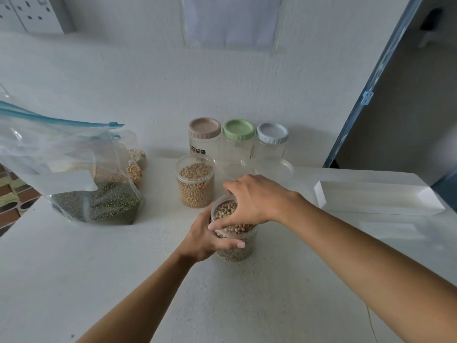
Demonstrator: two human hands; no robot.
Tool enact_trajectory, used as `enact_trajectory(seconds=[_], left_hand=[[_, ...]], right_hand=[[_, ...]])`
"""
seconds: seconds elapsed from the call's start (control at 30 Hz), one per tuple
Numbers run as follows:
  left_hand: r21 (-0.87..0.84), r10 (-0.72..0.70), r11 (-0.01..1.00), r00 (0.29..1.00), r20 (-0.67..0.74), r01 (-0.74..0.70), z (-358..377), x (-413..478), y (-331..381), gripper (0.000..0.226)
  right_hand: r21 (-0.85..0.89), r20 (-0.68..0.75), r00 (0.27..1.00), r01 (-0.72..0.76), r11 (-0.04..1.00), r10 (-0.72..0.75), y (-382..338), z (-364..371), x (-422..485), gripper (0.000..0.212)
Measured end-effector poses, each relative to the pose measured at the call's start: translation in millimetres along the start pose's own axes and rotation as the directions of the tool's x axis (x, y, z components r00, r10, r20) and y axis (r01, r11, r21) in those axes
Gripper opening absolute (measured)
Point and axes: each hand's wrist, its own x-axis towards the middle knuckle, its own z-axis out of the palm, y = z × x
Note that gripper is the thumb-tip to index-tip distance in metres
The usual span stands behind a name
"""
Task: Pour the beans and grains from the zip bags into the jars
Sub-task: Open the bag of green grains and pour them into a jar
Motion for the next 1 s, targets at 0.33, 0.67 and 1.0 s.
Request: enact_trajectory(seconds=[0.33, 0.67, 1.0], left_hand=[[-0.023, -0.002, 1.0, 1.0, 0.005, 0.002, 2, 0, 2, 0.089], [0.037, 0.036, 0.999, 0.999, 0.025, -0.036, -1, 2, -9, 0.089], [0.096, -0.007, 0.995, 1.0, 0.014, 0.006, -3, 1, -13, 0.081]], right_hand=[[0.176, 0.185, 0.962, 0.168, 0.97, -0.2, 9, -15, -4, 0.087], [-0.139, -0.05, 0.996, -0.081, 0.987, 0.075, -4, 4, -7, 0.086], [0.165, 0.186, 0.973, 0.103, 0.981, -0.133, -13, -11, -4, 0.061]])
